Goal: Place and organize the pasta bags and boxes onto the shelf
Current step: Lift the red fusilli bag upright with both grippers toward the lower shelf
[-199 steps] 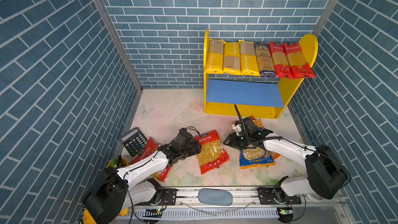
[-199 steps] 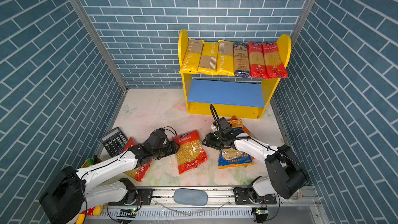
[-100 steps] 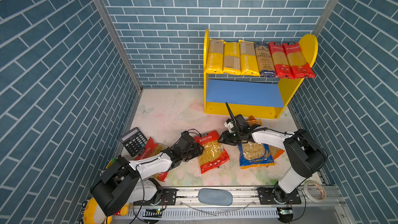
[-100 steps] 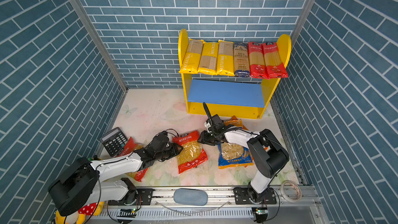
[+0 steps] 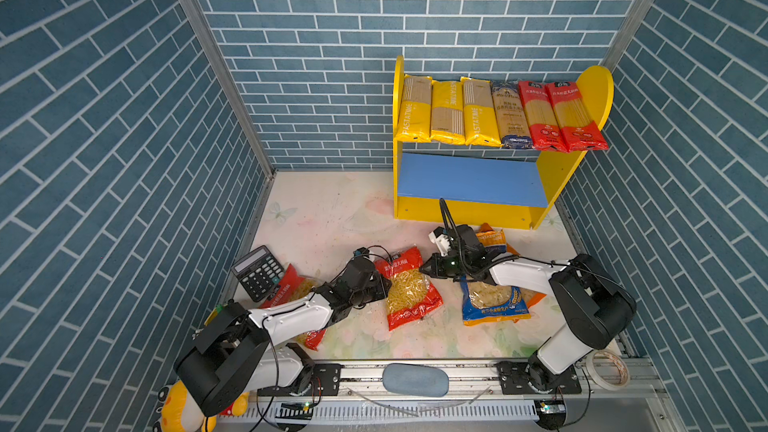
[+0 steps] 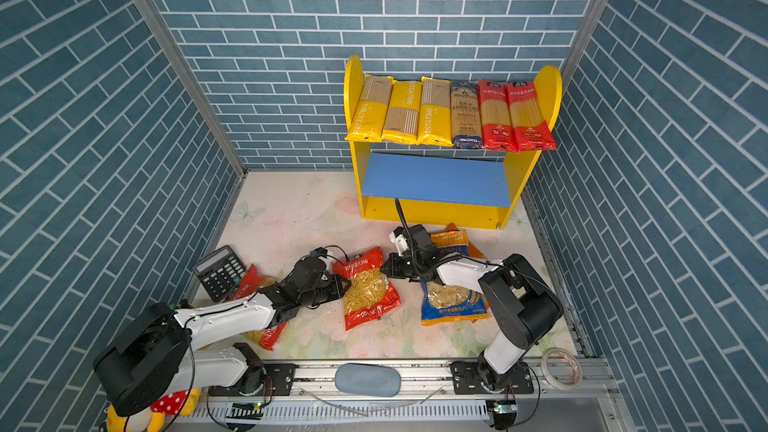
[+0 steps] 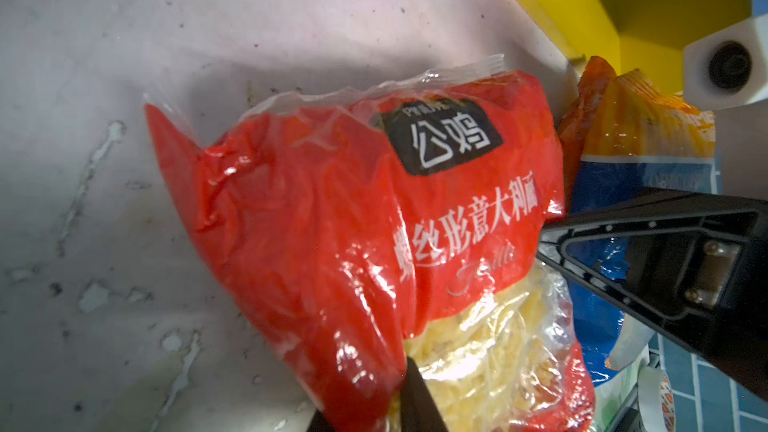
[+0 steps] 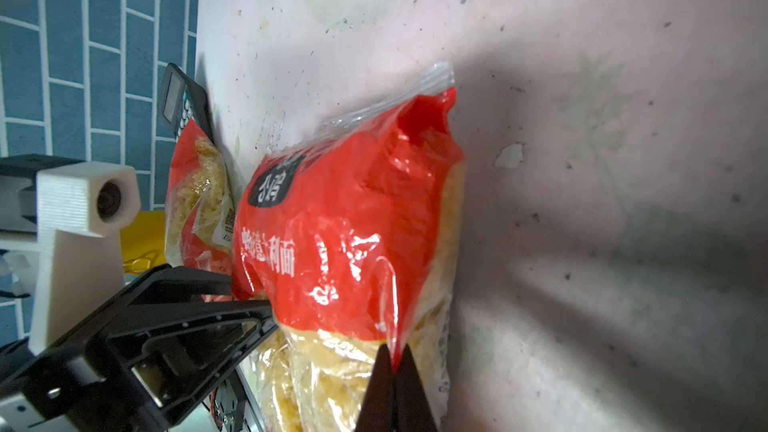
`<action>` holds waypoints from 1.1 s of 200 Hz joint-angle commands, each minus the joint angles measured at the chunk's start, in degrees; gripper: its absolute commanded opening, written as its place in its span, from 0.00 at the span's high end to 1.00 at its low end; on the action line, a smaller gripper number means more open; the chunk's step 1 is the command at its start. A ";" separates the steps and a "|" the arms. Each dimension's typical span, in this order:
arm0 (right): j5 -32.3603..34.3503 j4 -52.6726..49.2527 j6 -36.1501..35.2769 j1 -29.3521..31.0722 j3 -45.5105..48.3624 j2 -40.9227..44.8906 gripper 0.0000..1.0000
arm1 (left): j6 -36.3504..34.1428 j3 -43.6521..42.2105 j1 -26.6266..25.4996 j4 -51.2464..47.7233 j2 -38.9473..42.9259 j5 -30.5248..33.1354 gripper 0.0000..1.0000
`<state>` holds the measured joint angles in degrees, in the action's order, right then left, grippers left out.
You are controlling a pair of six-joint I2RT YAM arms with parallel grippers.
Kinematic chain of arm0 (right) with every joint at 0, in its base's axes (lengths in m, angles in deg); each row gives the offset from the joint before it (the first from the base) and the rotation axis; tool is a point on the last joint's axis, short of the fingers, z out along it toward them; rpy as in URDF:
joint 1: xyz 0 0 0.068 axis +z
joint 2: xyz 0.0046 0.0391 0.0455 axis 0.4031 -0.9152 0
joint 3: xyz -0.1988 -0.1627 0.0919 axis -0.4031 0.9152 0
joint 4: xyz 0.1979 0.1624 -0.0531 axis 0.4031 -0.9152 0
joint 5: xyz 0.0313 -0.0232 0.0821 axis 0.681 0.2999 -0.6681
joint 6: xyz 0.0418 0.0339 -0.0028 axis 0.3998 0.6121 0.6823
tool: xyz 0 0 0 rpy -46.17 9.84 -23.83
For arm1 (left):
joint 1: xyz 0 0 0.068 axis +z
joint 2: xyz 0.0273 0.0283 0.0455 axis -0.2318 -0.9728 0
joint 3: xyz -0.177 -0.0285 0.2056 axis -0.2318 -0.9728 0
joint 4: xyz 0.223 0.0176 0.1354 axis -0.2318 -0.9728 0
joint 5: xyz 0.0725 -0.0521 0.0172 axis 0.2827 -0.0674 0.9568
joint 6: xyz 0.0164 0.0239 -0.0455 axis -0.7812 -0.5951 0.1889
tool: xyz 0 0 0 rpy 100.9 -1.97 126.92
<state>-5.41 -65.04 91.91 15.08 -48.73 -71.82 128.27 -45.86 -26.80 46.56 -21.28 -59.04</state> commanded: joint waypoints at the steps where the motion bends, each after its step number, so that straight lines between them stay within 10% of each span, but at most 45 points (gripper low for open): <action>1: -0.86 8.79 0.58 -0.38 2.12 4.55 1.00 | -6.26 3.84 -0.14 3.44 2.62 -0.18 0.82; 114: 6.16 22.75 5.54 -12.21 2.37 16.18 1.00 | -21.75 26.79 -0.07 9.46 -7.13 1.40 0.97; 220: 12.67 21.98 14.19 -21.43 -17.06 0.79 1.00 | -18.82 58.14 5.17 -1.52 -31.42 1.78 1.00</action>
<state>4.07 -48.47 102.03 -5.86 -59.13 -68.39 108.70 6.25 -22.89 45.25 -50.42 -58.58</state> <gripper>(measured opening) 0.049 0.089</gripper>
